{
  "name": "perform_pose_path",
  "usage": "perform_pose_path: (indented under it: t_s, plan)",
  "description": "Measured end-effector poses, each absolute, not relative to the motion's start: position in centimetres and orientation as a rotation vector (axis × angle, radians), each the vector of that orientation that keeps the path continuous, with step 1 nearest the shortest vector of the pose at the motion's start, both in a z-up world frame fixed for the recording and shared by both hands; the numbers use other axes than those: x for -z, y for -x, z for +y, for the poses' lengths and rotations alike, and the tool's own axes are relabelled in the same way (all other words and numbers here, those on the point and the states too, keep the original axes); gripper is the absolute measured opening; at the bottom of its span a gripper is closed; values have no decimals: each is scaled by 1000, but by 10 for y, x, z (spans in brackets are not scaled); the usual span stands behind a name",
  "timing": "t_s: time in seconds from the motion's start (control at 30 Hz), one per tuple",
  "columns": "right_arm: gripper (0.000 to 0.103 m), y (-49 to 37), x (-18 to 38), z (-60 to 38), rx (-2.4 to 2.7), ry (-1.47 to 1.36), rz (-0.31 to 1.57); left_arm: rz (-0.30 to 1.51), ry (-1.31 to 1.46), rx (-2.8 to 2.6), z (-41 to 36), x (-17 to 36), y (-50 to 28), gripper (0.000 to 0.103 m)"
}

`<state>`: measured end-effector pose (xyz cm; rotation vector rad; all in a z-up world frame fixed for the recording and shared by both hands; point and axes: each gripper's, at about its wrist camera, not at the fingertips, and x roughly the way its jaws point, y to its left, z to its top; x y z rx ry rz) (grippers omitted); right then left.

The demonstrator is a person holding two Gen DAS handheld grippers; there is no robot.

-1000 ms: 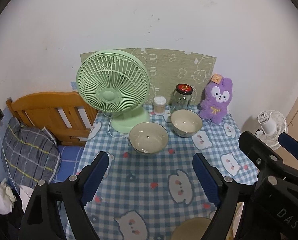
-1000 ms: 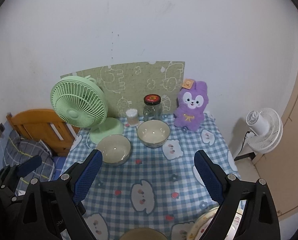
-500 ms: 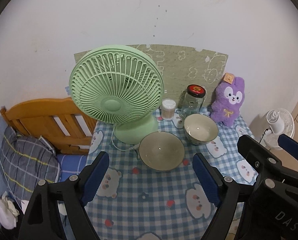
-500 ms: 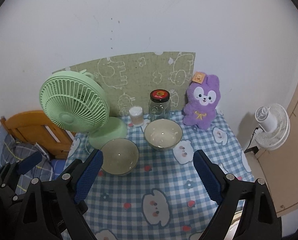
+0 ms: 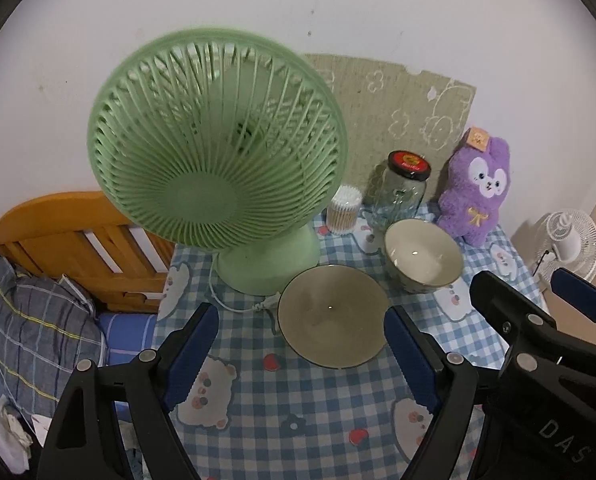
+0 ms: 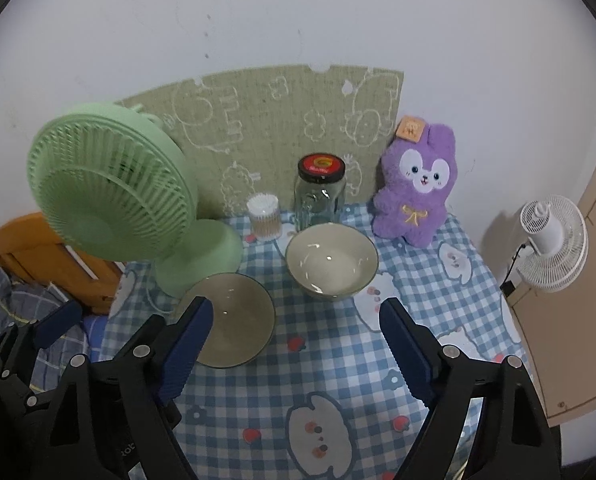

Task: Organize plates and bowls
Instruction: 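Move both grippers to the rim of the patterned bowl by the fan, then close both grippers on the rim of the patterned bowl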

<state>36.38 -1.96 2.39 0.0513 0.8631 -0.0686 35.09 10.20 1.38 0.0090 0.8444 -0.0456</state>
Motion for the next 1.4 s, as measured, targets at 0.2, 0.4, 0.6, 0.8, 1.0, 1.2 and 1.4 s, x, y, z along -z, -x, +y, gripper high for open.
perform_pose_path:
  t_s: [0.2, 0.4, 0.6, 0.8, 1.0, 1.2, 1.4]
  plan:
    - [87, -384, 4, -13, 79, -25, 873, 861, 15, 77, 106, 14, -369, 86]
    - [75, -405, 35, -7, 67, -23, 935, 919, 37, 71, 109, 46, -392, 79]
    - [68, -420, 63, -1, 65, -21, 976, 960, 42, 73, 113, 72, -406, 73]
    - [61, -431, 87, 1, 76, -23, 1022, 993, 34, 85, 113, 93, -416, 62]
    - [50, -438, 104, 2, 75, -37, 1056, 1012, 27, 78, 112, 107, -424, 60]
    - [25, -444, 114, 6, 61, -41, 1080, 1037, 15, 77, 111, 118, -430, 40]
    - [19, -447, 118, 14, 36, -25, 1077, 1044, 15, 85, 111, 123, -431, 27]
